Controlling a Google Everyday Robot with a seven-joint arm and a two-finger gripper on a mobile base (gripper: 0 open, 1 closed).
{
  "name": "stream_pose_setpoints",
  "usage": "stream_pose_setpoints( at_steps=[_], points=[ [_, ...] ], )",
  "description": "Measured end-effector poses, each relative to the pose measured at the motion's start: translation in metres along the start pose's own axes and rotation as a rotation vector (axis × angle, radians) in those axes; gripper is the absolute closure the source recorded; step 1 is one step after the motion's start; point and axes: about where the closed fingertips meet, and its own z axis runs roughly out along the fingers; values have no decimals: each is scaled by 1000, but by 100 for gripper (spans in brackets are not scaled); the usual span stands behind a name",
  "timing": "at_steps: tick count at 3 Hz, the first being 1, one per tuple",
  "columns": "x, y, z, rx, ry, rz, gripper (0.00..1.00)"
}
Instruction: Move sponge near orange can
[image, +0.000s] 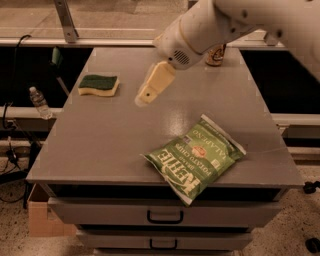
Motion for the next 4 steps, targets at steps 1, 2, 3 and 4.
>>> stream_pose_setpoints(
  at_steps=[1,2,3,4],
  points=[
    [-37,-4,66,-43,-110,4,0],
    [-55,-14,119,-62,-197,40,0],
    [-57,-32,164,-64,-252,102,0],
    [-52,-46,199,-74,-268,169,0]
  ],
)
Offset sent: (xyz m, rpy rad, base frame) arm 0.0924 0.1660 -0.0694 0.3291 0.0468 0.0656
